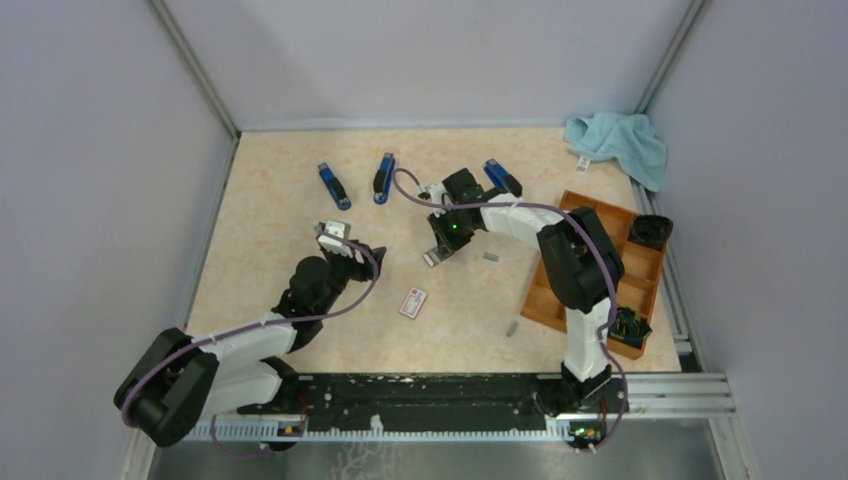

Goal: Unload the staples from the stapler
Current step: Adjust the staple.

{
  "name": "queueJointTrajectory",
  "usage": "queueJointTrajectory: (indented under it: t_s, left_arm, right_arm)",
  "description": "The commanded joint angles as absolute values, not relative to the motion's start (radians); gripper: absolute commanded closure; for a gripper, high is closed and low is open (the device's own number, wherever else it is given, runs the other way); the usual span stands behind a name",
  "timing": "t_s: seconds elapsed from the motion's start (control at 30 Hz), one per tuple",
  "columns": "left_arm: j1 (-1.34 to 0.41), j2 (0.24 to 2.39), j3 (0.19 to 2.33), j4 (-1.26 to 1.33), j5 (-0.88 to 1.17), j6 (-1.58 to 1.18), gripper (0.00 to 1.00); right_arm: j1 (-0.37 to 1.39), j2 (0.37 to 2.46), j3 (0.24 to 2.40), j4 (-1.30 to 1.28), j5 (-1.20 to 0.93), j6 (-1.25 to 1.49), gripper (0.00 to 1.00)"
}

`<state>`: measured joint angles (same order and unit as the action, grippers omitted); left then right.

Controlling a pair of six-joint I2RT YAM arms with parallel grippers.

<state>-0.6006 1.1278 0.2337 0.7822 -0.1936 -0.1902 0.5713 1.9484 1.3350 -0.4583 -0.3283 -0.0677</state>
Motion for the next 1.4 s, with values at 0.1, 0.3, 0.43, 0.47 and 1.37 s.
queueJointTrajectory:
  t_s: [0.1,0.3,0.43,0.47,1.37]
  left_arm:
    - [-0.603,1.133,0.264,0.792,-0.199,-0.195,0.24]
    - [-0.603,1.134,0.265,0.792,-0.198,-0.195,0.24]
    - [-0.604,1.135,0.267,0.791,-0.199,-0.195,0.24]
    - [-0.603,1.135,0.267,0.791,-0.199,-0.195,0.24]
    - [-0.603,1.137,0.27,0.787,-0.199,-0.195,0.24]
  right_arm:
    - [0.563,1.912,1.359,-0.445,-0.316,-0.084,0.87]
    - [0.564,1.879,1.357,-0.437,-0.307,-0.087,0.87]
    - [0.564,1.869,1.354,-0.436,-0.304,-0.089,0.87]
    - [0.563,1.866,1.354,-0.436,-0.305,-0.089,0.87]
    - [0.563,1.895,1.342,-0.437,-0.413,-0.078,0.87]
